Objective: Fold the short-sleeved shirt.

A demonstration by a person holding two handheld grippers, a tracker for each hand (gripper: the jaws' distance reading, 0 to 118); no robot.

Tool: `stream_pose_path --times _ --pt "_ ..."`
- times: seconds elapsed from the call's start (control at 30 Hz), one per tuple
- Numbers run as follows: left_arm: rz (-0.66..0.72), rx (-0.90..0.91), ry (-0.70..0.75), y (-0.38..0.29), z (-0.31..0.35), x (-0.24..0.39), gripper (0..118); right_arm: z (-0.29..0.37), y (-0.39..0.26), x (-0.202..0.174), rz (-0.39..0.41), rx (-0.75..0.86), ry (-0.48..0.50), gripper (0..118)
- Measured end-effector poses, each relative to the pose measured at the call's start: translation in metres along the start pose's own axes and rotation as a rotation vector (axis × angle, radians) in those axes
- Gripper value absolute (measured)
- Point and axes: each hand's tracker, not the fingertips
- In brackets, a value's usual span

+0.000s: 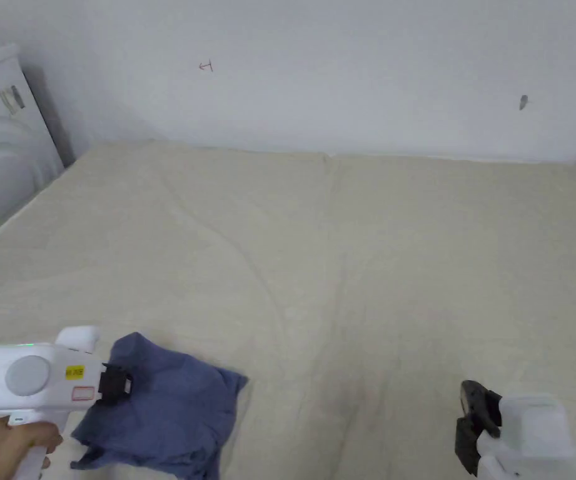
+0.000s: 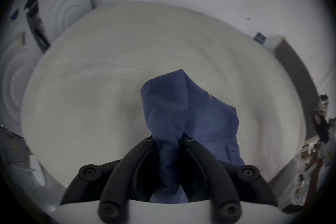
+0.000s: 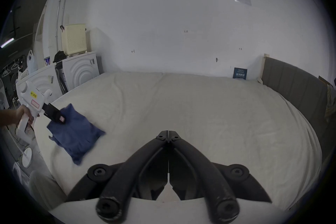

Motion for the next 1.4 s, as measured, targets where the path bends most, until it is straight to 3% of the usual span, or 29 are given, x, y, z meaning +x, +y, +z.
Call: stream_pose_path --times 0.27,0.43,0.47,0.53,0.57,0.77,1.1,1.4 --pt "0.052 -0.072 0.265 0.019 -0.006 -0.133 19 -0.039 0.004 -0.032 0.034 -0.020 0.008 0" --pt "0.145 -0.111 0.251 0.016 -0.015 -0.161 20 -0.058 0.002 -0.041 0.022 -0.056 0.011 0" --pt "0.174 -0.123 0.250 0.015 -0.016 -0.162 29 -0.058 0.002 -0.042 0.023 -0.060 0.013 0" --pt "0.204 -0.125 0.269 0.014 -0.016 -0.162 64 -0.057 0.003 -0.041 0.029 -0.062 0.020 0" --pt "0.216 -0.109 0.267 0.013 -0.012 -0.159 73 -0.056 0.004 -0.039 0.032 -0.063 0.021 0" --pt "0.133 0.083 0.278 0.016 0.051 -0.105 77 -0.029 0.019 -0.016 0.013 -0.014 0.021 0" --pt "0.048 0.516 0.120 0.023 0.210 0.044 77 0.048 0.083 0.042 -0.001 0.212 0.006 0" --pt "-0.052 0.856 -0.038 0.001 0.275 0.191 77 0.117 0.125 0.083 0.028 0.361 -0.129 0"
